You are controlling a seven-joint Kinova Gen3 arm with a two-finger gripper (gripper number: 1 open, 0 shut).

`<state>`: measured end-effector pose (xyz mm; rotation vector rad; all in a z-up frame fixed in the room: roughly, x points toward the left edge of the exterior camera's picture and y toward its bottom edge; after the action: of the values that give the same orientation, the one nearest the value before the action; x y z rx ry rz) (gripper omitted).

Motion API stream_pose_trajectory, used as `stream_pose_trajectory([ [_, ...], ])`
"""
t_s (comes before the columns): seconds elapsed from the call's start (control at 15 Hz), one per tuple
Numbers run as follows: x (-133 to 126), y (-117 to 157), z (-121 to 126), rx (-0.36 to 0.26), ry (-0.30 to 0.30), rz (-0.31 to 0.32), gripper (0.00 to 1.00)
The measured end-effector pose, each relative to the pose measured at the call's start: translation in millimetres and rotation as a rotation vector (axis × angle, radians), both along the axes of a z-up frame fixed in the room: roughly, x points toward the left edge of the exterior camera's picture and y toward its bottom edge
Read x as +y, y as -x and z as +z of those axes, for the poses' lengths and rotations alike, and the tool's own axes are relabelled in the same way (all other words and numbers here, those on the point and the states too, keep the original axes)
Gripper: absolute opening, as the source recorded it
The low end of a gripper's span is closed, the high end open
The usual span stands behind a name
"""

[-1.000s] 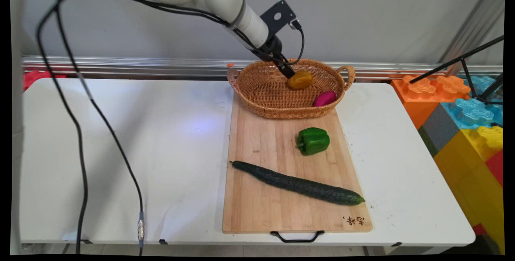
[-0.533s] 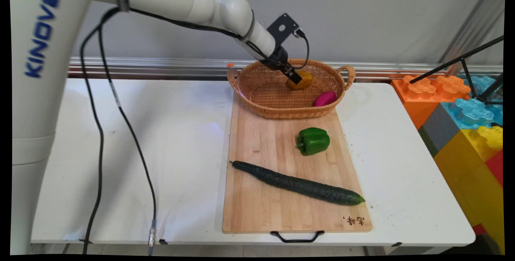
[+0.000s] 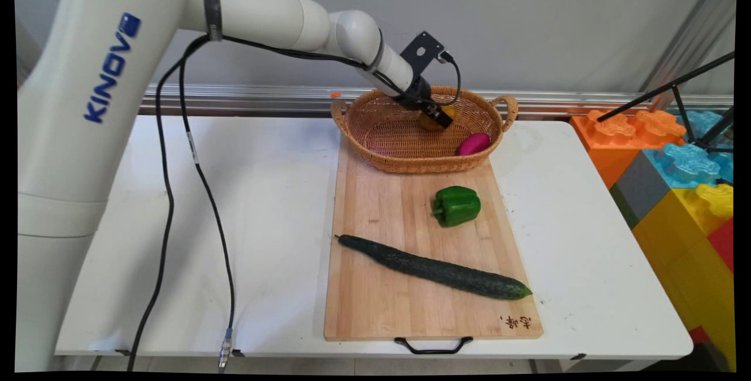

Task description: Pick up the potato from the vegetable basket, then place the picked object on the cutting board

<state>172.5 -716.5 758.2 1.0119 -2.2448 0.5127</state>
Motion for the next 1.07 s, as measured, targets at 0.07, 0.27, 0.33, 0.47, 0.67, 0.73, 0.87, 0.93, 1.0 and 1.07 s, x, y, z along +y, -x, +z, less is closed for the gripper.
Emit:
stream_pose_trajectory([
  [0.07,-1.9,0.8,-1.9,0.001,0.003,-0.001,1.00],
  [0.27,-5.6,2.9,-5.6,0.002,0.009,-0.007,0.00],
  [0.33,-5.9,3.3,-5.9,0.002,0.010,-0.009,0.00],
  [0.47,-5.5,4.3,-5.1,-0.002,0.013,-0.013,0.00],
  [0.67,-1.2,5.1,4.2,-0.011,0.024,-0.016,0.00],
  [0.73,1.2,5.2,10.5,-0.013,0.032,-0.013,0.00],
  [0.87,8.7,6.3,30.1,-0.014,0.060,-0.008,0.00],
  [0.93,11.8,7.0,37.6,-0.014,0.069,-0.007,0.00],
  [1.0,17.2,8.6,49.9,-0.012,0.082,-0.006,0.00],
  [1.07,21.4,9.5,58.6,-0.011,0.090,-0.007,0.00],
])
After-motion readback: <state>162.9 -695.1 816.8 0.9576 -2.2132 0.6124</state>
